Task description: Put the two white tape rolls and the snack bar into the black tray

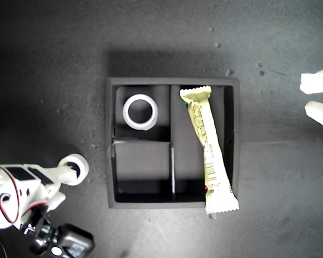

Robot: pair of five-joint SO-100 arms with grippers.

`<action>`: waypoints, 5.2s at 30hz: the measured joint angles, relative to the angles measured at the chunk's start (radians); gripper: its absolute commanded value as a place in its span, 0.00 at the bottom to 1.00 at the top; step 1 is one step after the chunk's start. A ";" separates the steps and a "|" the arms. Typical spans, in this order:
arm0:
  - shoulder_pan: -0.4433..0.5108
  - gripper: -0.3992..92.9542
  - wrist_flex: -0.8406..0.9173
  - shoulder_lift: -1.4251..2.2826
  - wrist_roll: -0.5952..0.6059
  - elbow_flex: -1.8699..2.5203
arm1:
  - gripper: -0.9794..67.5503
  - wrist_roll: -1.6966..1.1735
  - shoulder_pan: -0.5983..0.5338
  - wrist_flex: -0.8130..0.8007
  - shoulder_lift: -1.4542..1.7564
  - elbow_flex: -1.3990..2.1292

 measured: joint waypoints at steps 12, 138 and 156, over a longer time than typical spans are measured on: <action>-0.040 0.01 -0.052 -0.192 -0.009 -0.002 | 0.08 0.000 -0.046 0.000 0.000 0.026; -0.250 0.01 0.469 1.405 0.095 0.900 | 0.10 0.419 -0.103 -0.465 1.890 2.522; -0.250 0.01 0.469 1.405 0.279 0.900 | 0.10 0.419 -0.103 -0.465 1.890 2.522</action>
